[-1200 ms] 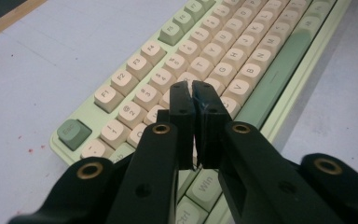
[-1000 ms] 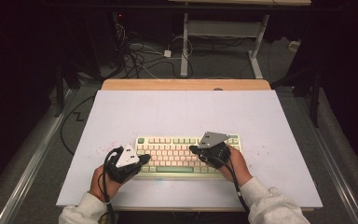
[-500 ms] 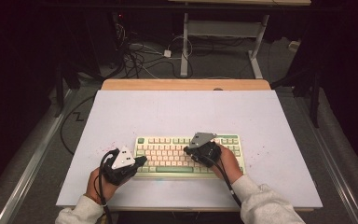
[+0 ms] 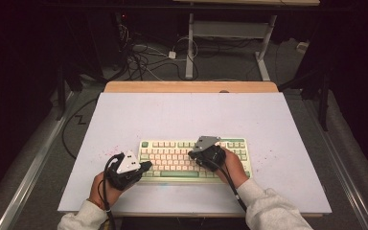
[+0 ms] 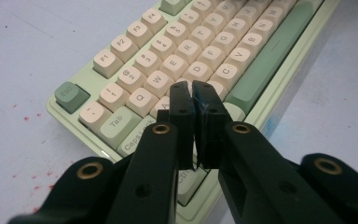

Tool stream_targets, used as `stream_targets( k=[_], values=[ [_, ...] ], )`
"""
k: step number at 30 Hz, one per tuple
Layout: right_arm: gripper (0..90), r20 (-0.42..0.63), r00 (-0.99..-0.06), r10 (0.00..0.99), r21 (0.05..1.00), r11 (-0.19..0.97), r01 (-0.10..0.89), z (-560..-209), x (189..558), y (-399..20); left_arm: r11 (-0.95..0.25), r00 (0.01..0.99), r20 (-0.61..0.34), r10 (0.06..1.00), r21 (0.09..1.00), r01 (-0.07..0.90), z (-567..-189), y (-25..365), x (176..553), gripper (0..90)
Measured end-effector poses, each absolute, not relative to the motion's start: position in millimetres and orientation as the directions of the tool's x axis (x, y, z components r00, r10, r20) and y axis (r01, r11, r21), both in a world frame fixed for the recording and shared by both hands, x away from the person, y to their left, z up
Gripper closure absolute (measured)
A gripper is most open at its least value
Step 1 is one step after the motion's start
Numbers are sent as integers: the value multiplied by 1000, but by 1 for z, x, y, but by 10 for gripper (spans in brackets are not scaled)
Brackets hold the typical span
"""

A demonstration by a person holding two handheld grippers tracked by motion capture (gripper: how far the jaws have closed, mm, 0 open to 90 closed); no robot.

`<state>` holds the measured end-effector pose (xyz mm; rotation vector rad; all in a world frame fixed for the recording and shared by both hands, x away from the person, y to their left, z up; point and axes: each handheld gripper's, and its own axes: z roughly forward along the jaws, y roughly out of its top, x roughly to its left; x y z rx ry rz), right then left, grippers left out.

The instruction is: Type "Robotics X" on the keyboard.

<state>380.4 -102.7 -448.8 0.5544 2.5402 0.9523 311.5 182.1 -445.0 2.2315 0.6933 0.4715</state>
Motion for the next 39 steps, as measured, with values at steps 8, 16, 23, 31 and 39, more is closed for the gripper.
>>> stream_targets(
  k=[8,16,23,31,39],
  values=[
    [900,-215,-853,476,678,702,220,-450,378,-102,-586,790,119,601,738,334,-446,181,312,850],
    [900,-202,-848,490,729,653,204,-435,371,-110,-589,790,120,601,735,336,-446,181,312,850],
    [900,-199,-847,493,750,633,191,-427,365,-115,-592,791,121,600,732,337,-447,180,313,850],
    [900,-196,-843,501,771,610,184,-420,363,-124,-594,792,120,598,731,337,-448,180,313,850],
    [900,-196,-843,501,780,601,176,-416,358,-128,-595,794,122,596,730,335,-447,180,314,850]
  ],
)
